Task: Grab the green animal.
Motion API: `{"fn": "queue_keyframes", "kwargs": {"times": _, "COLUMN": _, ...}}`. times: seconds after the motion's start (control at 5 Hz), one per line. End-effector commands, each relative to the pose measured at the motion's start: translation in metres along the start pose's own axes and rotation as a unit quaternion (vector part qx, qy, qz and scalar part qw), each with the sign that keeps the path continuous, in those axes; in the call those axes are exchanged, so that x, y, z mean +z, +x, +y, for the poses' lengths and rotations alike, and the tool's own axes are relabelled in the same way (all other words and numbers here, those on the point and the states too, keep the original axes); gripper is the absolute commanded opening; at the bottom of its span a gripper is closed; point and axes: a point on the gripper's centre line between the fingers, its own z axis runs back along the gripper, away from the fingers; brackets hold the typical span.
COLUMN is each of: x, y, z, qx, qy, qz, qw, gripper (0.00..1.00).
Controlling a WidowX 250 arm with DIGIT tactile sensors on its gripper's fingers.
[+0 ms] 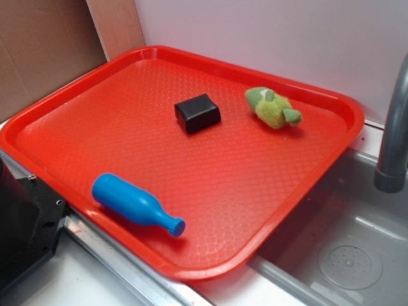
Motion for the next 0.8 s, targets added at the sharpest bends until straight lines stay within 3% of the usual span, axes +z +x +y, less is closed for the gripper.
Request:
{"fn": "queue_keyframes", "kwargs": {"times": 0.0, "x": 0.000, "y": 0.000, "z": 0.000, "qx": 0.000, "qy": 0.000, "qz": 0.000, "qw": 1.000, "gripper": 1.00}}
{"fn": "queue_keyframes", "kwargs": {"times": 0.2, "x": -0.006, "y": 0.009, "z": -0.001, "qx": 0.067, "qy": -0.008, "qz": -0.011, "qw": 0.998, "gripper": 1.00}}
{"fn": "queue_keyframes", "kwargs": {"times": 0.4, "x": -0.017, "y": 0.023, "z": -0.006, "qx": 0.161, "qy": 0.005, "qz": -0.028, "qw": 0.987, "gripper": 1.00}}
{"fn": "queue_keyframes", "kwargs": {"times": 0.6, "x": -0.032, "y": 0.045, "z": -0.012, "qx": 0.274, "qy": 0.013, "qz": -0.046, "qw": 0.961, "gripper": 1.00}}
